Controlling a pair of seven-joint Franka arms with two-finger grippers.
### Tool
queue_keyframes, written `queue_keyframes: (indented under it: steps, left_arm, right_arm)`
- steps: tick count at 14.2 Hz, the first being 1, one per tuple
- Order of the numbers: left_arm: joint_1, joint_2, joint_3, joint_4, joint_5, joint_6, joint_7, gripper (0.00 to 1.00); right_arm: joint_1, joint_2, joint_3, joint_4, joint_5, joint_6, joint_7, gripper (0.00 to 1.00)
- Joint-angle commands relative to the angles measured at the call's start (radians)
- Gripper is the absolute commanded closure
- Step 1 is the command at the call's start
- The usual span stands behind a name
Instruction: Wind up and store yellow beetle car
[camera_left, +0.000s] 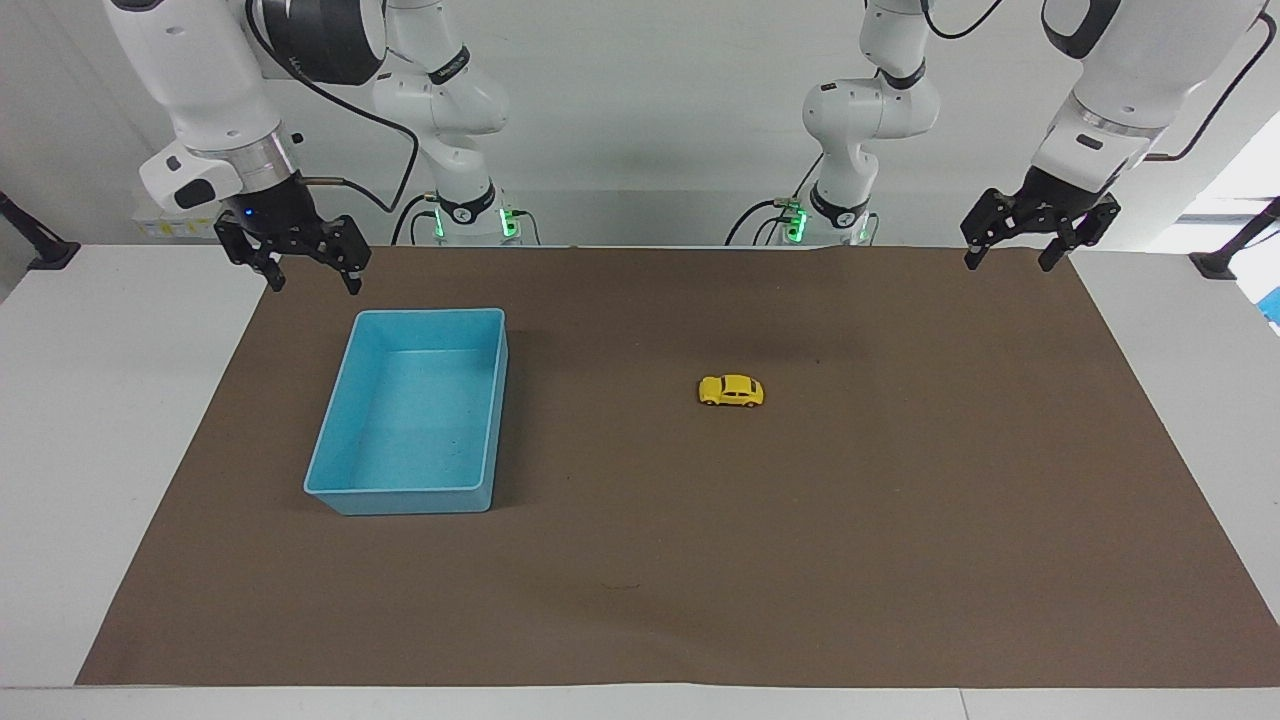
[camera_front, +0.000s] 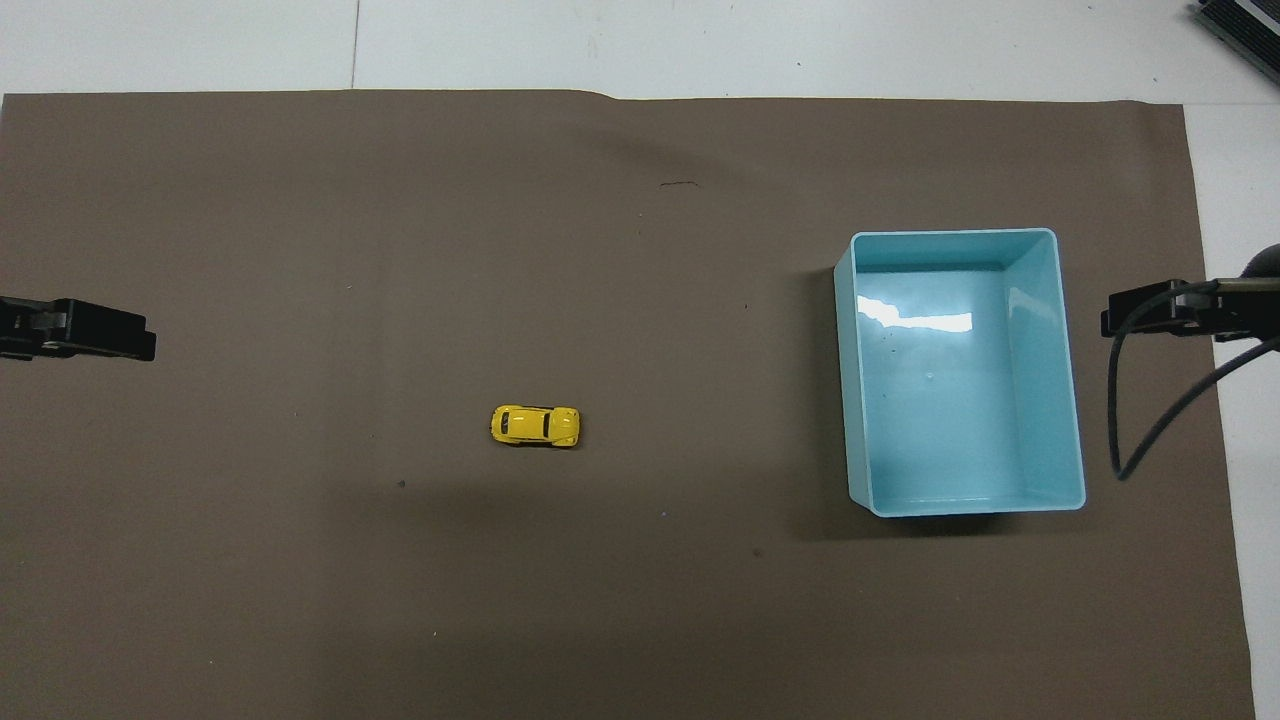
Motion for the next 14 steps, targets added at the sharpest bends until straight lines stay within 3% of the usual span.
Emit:
queue_keyframes:
  steps: [1, 14]
  left_arm:
    - [0.006, -0.018, -0.006, -0.031, 0.012, 0.022, -0.001, 0.0]
    - [0.002, -0.006, -0.006, -0.032, 0.012, 0.022, -0.056, 0.0]
  right_arm:
    - [-0.006, -0.011, 0.007, -0.011, 0.0, 0.002, 0.016, 0.0]
    - [-0.006, -0.009, 0.007, -0.011, -0.001, 0.004, 0.016, 0.0]
